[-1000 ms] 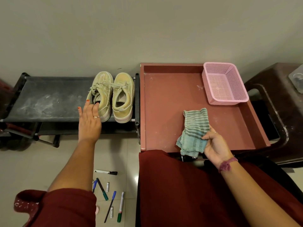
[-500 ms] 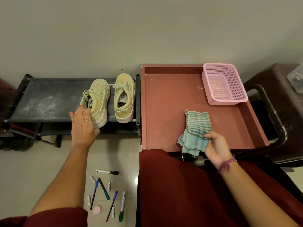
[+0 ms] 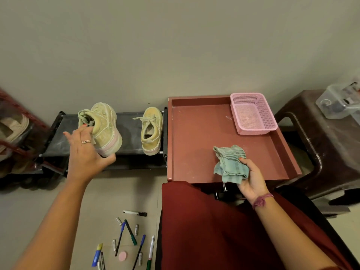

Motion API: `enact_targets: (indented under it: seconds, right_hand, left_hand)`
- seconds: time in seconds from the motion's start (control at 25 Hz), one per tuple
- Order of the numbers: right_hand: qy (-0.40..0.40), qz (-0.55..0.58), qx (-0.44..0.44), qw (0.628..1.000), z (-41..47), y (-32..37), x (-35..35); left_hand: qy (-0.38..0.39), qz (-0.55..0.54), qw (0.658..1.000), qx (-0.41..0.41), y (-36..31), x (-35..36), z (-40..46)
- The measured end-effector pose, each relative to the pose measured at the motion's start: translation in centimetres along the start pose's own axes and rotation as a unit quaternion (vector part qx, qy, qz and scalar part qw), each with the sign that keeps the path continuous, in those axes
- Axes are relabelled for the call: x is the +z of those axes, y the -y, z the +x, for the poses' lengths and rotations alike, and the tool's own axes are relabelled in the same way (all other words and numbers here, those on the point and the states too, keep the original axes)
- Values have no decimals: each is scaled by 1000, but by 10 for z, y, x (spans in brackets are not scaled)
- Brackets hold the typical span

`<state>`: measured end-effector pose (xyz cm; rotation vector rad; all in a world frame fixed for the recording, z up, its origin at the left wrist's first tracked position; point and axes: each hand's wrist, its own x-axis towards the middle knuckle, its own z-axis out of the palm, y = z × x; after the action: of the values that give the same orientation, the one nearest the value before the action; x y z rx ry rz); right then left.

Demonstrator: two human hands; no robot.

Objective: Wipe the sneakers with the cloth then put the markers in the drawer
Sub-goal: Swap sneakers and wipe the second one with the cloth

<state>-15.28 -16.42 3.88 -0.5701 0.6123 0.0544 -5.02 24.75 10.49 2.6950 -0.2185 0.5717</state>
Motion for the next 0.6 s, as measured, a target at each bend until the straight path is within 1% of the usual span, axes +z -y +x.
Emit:
enact_targets:
  seconds: [0.08, 0.16, 0.28, 0.4, 0.48, 0.6]
  right_hand:
    - [2, -5, 12, 1000, -10, 8, -3]
    - [-9, -34, 21, 999, -17, 14, -5]
    - [-5, -50, -5, 999, -28, 24, -8]
    - [-7, -34, -25, 999, -34, 31, -15]
    - [-4, -21, -21, 1000, -41, 33, -13]
    - [-11, -26, -5, 1000, -50, 35, -11]
  left_hand:
    - [1, -22, 1000, 3, -26, -18, 3]
    - [12, -43, 999, 16, -52, -33, 5]
    - [40, -73, 995, 45, -91, -46, 5]
    - [94, -117, 986, 74, -125, -47, 4]
    - [125, -147, 976, 99, -146, -41, 1]
    - [181, -170, 962, 117, -173, -24, -7]
